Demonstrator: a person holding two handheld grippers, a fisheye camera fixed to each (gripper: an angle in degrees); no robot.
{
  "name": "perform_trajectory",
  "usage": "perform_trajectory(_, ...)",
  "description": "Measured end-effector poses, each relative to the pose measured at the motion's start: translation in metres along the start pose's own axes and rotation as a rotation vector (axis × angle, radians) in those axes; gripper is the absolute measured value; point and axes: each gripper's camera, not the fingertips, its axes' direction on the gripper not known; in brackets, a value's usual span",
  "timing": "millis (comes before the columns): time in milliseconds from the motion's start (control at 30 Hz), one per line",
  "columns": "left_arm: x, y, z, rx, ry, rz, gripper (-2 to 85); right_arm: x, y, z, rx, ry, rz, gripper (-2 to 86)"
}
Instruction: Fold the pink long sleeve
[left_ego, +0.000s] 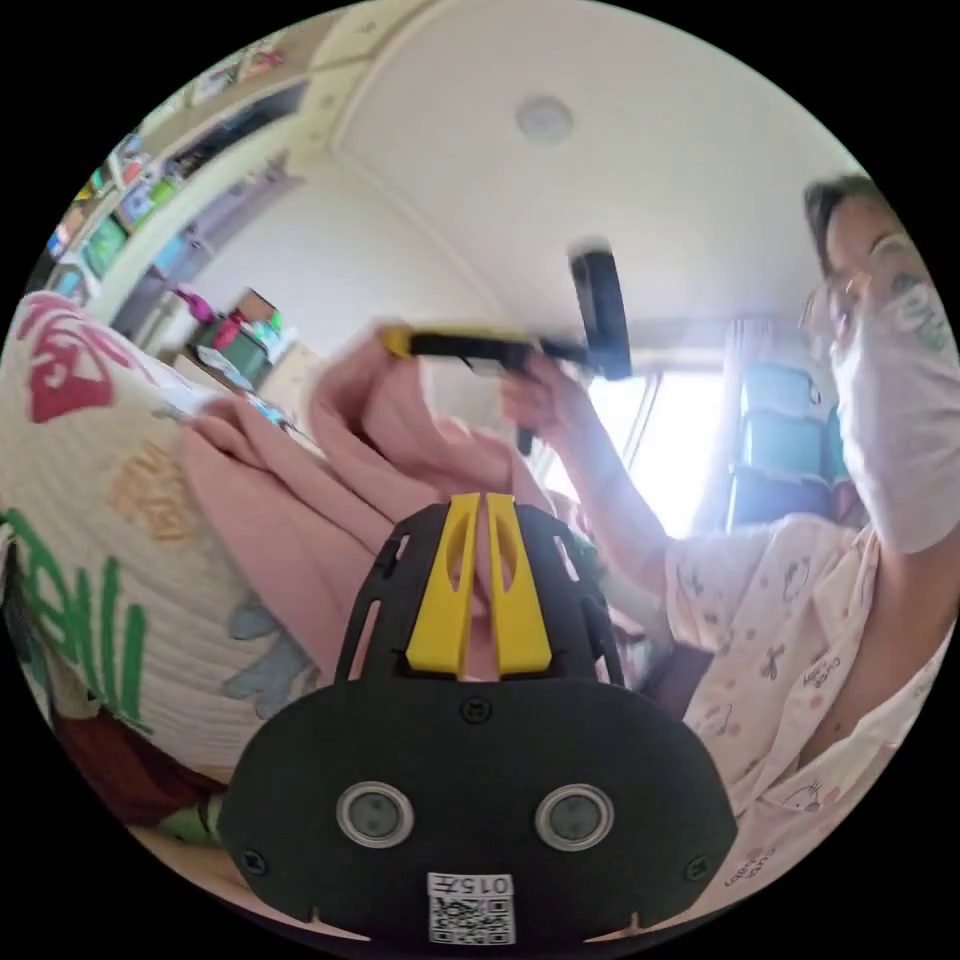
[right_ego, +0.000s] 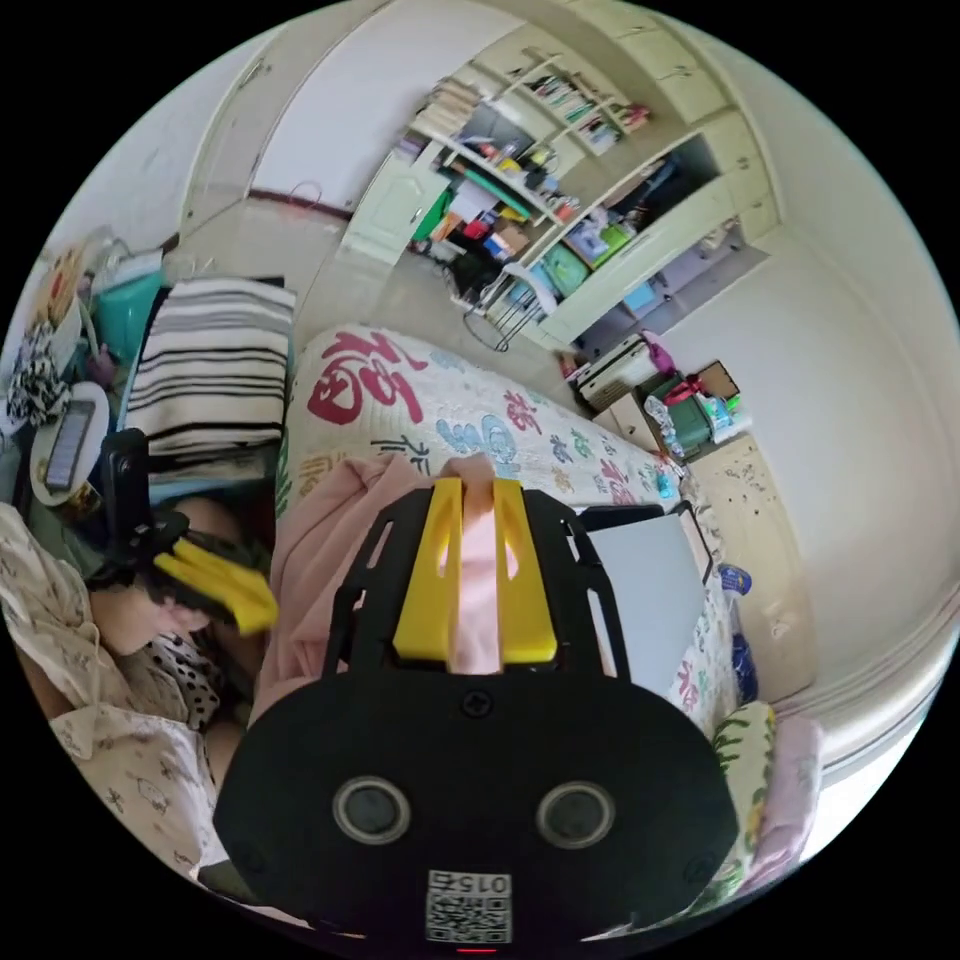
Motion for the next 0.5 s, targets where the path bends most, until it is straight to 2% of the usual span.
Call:
perform_trajectory(67, -0.017, -0.017, -0.045, 0.171, -0.181, -0.046, 1.6, 0.035, 0.016, -0.069, 0.106, 0.016, 0.156, 5.3)
perform_trajectory(100, -0.022, -0.024, -0.052, 0.178, -0.224, -0.052, 2.2, 0.044, 0.022, -0.086, 0.135, 0.021, 0.195, 5.2)
perform_trajectory(167, -0.047, -0.06, -0.056, 0.108, -0.323, -0.08, 6.7, 0.071, 0.047, -0.148, 0.261, 0.024, 0.334, 5.1)
perform_trajectory(267, -0.082, -0.097, -0.029, -0.05, -0.349, -0.137, 9.0, 0.095, 0.072, -0.209, 0.359, 0.026, 0.502, 5.1)
perform_trajectory(433, -0.132, -0.121, 0.039, -0.323, -0.344, -0.273, 11.2, 0.117, 0.087, -0.275, 0.419, 0.016, 0.681, 4.3)
perform_trajectory(500, -0.14, -0.124, 0.047, -0.327, -0.363, -0.291, 9.6, 0.125, 0.09, -0.297, 0.446, -0.013, 0.742, 3.0)
